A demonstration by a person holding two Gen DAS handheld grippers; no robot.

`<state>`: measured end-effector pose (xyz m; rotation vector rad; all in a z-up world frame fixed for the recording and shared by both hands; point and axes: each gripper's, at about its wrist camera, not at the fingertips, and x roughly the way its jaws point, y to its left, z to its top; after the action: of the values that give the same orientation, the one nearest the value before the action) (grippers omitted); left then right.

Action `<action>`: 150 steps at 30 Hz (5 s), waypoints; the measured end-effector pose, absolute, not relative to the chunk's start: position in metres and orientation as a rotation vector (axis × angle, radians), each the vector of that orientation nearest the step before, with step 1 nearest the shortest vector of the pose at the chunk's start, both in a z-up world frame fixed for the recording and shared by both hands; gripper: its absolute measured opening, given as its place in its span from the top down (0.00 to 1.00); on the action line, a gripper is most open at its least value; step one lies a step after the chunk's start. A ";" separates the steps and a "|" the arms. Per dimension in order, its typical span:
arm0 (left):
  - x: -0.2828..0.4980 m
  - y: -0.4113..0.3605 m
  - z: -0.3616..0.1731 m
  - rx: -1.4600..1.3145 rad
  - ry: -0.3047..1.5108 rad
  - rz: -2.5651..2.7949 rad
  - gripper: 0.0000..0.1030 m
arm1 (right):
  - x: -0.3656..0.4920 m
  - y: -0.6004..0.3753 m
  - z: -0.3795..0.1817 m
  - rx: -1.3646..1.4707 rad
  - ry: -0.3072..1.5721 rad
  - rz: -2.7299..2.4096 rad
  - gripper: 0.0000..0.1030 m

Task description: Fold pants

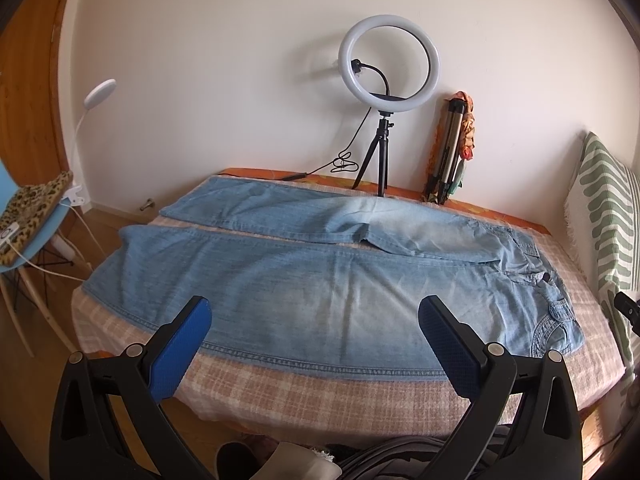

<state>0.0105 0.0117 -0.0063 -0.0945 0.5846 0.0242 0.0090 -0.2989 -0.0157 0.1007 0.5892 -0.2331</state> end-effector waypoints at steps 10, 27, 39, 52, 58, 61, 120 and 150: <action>0.020 0.021 -0.005 -0.076 0.596 0.028 0.00 | 0.014 -0.300 -0.014 0.087 0.593 -0.232 0.00; 0.086 0.102 0.057 0.013 0.572 0.067 0.02 | 0.061 -0.326 0.052 0.016 0.547 -0.041 0.01; 0.206 0.145 0.077 -0.047 0.693 0.033 0.19 | 0.196 -0.323 0.090 -0.066 0.659 0.176 0.09; 0.317 0.135 0.009 -0.081 0.864 -0.011 0.37 | 0.392 -0.265 0.003 -0.152 0.860 0.362 0.30; 0.350 0.106 -0.053 -0.068 0.951 -0.061 0.41 | 0.470 -0.248 -0.067 -0.166 0.962 0.396 0.40; 0.369 0.084 -0.082 -0.055 0.977 -0.080 0.43 | 0.504 -0.246 -0.094 -0.120 1.017 0.410 0.52; 0.453 0.135 -0.113 -0.373 1.111 -0.063 0.29 | 0.365 -0.133 -0.108 -0.546 0.764 0.708 0.99; 0.354 0.174 -0.060 -0.461 0.889 0.025 0.96 | 0.279 -0.118 -0.060 -0.645 0.681 0.709 0.99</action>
<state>0.3543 0.1740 -0.0602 -0.4608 0.8895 0.0246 0.2788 -0.1185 -0.0603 -0.6454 0.6805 0.7091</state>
